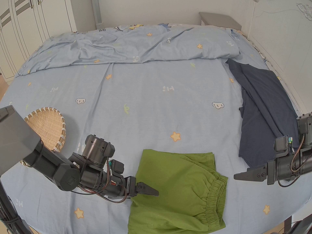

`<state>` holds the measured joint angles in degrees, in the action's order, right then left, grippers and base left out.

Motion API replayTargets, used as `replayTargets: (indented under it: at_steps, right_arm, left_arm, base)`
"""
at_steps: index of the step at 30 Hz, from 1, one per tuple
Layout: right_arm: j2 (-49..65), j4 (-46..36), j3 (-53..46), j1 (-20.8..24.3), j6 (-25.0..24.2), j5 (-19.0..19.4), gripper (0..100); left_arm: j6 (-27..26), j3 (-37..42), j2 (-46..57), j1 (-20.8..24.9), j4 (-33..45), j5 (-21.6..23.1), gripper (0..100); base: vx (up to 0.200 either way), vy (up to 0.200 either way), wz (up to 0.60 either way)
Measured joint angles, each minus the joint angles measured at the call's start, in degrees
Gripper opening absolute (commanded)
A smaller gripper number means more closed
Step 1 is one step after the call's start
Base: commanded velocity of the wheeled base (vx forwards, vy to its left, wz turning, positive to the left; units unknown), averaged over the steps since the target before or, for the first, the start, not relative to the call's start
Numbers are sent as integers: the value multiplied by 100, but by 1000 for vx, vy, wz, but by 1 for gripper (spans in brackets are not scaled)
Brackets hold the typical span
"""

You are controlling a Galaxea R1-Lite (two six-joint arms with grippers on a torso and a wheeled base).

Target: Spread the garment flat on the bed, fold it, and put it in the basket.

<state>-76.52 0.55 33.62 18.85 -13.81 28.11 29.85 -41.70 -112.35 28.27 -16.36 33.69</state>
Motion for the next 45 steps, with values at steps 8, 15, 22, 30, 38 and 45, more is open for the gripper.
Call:
replayTargets:
  at_steps: [8, 15, 22, 30, 38, 45]
  right_arm:
    - [6, 5, -13, -6, 0, 0, 100]
    - [1, 2, -22, -16, 7, -1, 100]
    - [-7, 2, -22, -17, 11, 0, 100]
    - [-10, 5, -38, -22, 10, 0, 100]
    - [-10, 5, -38, -39, 5, 0, 100]
    - [-5, 5, -20, -61, 2, 0, 100]
  left_arm:
    - [985, 163, -210, 408, -786, -4, 100]
    - [1287, 329, -325, 572, -1602, -20, 100]
    - [1339, 380, -501, 599, -1932, -30, 0]
    - [1342, 389, -538, 568, -1897, -50, 0]
    - [1349, 436, -239, 461, -1710, -12, 0]
    - [1284, 301, 422, 218, -936, 21, 0]
  base:
    - [0, 0, 0]
    - [0, 0, 0]
    - [0, 0, 0]
    - [0, 0, 0]
    - [0, 0, 0]
    - [0, 0, 0]
